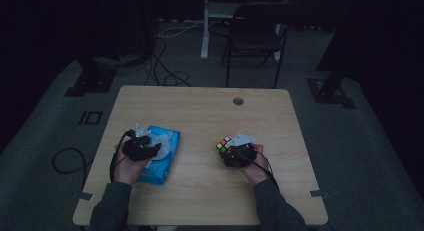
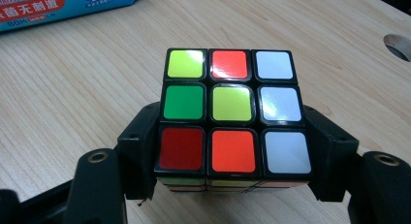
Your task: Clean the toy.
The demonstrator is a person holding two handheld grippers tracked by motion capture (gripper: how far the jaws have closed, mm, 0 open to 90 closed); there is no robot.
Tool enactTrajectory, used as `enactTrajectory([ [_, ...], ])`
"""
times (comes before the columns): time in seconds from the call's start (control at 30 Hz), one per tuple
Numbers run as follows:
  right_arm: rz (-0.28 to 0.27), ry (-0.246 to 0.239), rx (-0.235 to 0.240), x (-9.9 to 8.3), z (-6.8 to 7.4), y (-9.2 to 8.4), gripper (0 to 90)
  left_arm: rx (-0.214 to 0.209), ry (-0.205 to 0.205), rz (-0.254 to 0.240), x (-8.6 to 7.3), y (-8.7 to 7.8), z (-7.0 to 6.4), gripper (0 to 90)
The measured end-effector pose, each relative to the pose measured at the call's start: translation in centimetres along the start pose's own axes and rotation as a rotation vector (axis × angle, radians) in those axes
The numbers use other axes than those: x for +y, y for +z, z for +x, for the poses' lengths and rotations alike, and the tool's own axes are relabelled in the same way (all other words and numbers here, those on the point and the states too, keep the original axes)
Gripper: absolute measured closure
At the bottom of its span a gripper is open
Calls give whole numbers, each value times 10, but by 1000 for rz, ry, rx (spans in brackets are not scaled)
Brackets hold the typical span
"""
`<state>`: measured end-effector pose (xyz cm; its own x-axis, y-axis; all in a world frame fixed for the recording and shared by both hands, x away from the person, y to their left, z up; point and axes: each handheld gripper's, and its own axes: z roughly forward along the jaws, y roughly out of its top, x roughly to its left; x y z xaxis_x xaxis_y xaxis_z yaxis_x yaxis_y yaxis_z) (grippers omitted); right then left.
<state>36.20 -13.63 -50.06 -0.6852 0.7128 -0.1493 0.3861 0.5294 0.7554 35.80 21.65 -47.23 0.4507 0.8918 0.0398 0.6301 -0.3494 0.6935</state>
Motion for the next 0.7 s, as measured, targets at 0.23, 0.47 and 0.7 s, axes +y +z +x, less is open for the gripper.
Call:
enactTrajectory([
  [0.23, -11, 8, -6, 0, -2, -2, 339, -14, 20, -23, 7, -5, 0, 867],
  [0.47, -18, 4, -9, 0, -1, -2, 339, -126, 63, -113, 26, -20, -11, 879],
  [0.7, -19, 5, -9, 0, -1, -2, 339, -144, 85, -121, 33, -17, -18, 765],
])
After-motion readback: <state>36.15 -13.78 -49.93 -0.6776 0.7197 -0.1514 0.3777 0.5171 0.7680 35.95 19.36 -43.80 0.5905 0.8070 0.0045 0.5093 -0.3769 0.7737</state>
